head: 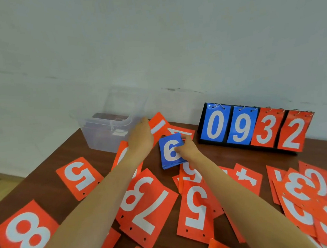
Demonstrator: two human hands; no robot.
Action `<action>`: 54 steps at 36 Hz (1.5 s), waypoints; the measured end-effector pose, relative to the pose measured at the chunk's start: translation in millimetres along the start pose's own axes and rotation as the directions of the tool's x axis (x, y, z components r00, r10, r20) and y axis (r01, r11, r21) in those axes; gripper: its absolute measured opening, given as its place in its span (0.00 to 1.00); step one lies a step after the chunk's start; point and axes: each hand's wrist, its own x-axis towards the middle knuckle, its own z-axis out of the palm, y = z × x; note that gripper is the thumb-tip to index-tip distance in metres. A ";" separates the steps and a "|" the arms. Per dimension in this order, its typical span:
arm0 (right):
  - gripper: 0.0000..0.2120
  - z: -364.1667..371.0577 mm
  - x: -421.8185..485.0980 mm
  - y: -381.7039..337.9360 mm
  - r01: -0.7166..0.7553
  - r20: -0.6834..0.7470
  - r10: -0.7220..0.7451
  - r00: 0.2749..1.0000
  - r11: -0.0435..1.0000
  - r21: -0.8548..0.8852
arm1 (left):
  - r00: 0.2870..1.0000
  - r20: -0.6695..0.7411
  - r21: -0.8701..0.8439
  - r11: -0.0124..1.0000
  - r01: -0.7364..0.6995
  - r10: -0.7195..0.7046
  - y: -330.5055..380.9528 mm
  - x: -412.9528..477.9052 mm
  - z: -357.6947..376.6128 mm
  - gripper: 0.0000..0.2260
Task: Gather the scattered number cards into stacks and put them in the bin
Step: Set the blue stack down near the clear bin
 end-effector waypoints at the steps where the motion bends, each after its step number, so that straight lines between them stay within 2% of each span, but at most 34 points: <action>1: 0.28 2.8 0.3 -0.1 -0.004 0.002 0.004 1.000 1.000 -0.005 | 0.999 -0.030 -0.080 0.997 0.022 -0.024 1.4 0.1 -4.6 0.13; 4: 0.28 11.1 -0.8 0.1 -0.013 0.003 0.013 1.000 0.999 -0.049 | 0.995 -0.059 -0.299 0.952 0.063 -0.085 4.3 -2.9 -15.5 0.09; 7: 0.29 17.7 -1.6 -1.7 0.020 -0.025 -0.023 0.999 0.993 -0.115 | 0.992 -0.081 -0.431 0.901 0.054 -0.099 1.1 -10.9 -20.8 0.09; 10: 0.31 26.7 0.9 -1.7 0.044 -0.044 -0.057 0.997 0.966 -0.256 | 0.991 -0.070 -0.507 0.859 0.065 -0.116 -7.9 -20.8 -22.4 0.11; 13: 0.30 34.8 1.5 -1.5 0.041 -0.065 -0.071 0.995 0.926 -0.374 | 0.989 -0.119 -0.574 0.819 0.004 -0.088 -15.9 -35.1 -23.7 0.10; 17: 0.29 39.9 2.1 -1.8 -0.002 -0.120 -0.060 0.991 0.887 -0.461 | 0.981 -0.192 -0.660 0.740 -0.131 0.003 -12.8 -49.5 -22.5 0.09; 20: 0.28 43.7 3.1 -0.4 -0.042 -0.152 -0.038 0.988 0.870 -0.490 | 0.987 -0.163 -0.711 0.694 -0.108 -0.013 -9.5 -53.7 -16.9 0.11; 25: 0.24 43.6 2.8 3.1 -0.084 -0.202 -0.040 0.979 0.818 -0.569 | 0.984 -0.167 -0.676 0.733 -0.072 -0.057 -17.6 -56.8 -12.0 0.14; 30: 0.22 37.4 6.3 2.1 -0.049 -0.152 -0.059 0.987 0.785 -0.618 | 0.987 -0.152 -0.630 0.775 -0.052 -0.057 -22.2 -64.4 -8.6 0.15; 33: 0.16 22.8 13.5 -5.6 0.030 -0.107 -0.129 0.986 0.761 -0.648 | 0.993 -0.104 -0.576 0.817 -0.011 -0.059 -27.4 -63.6 -3.9 0.16; 36: 0.15 2.7 24.9 -16.4 0.101 -0.085 -0.232 0.969 0.686 -0.720 | 0.995 -0.041 -0.593 0.804 0.046 -0.087 -33.2 -58.8 -3.4 0.20; 38: 0.17 -6.1 33.3 -21.9 0.116 -0.055 -0.239 0.970 0.643 -0.757 | 0.998 -0.036 -0.568 0.823 0.018 -0.047 -34.8 -55.6 -4.4 0.19; 40: 0.19 -9.9 45.9 -23.2 0.139 -0.006 -0.228 0.974 0.613 -0.778 | 0.999 -0.040 -0.469 0.882 -0.049 0.035 -36.2 -52.2 -4.0 0.15; 42: 0.17 -9.3 63.5 -21.3 0.152 0.023 -0.214 0.976 0.606 -0.781 | 0.992 -0.050 -0.378 0.917 -0.130 0.120 -38.1 -48.5 -1.9 0.12; 44: 0.15 -8.1 88.3 -17.1 0.164 0.042 -0.212 0.976 0.600 -0.783 | 0.985 -0.067 -0.356 0.918 -0.175 0.162 -38.6 -43.1 0.3 0.11; 49: 0.19 -7.8 106.8 -27.7 0.156 0.061 -0.180 0.982 0.580 -0.799 | 0.983 -0.070 -0.411 0.892 -0.185 0.172 -37.3 -34.1 0.8 0.17; 54: 0.23 -7.5 121.1 -35.4 0.063 0.052 -0.036 0.998 0.601 -0.796 | 0.952 -0.057 -0.438 0.849 -0.295 0.301 -43.1 -32.9 9.7 0.25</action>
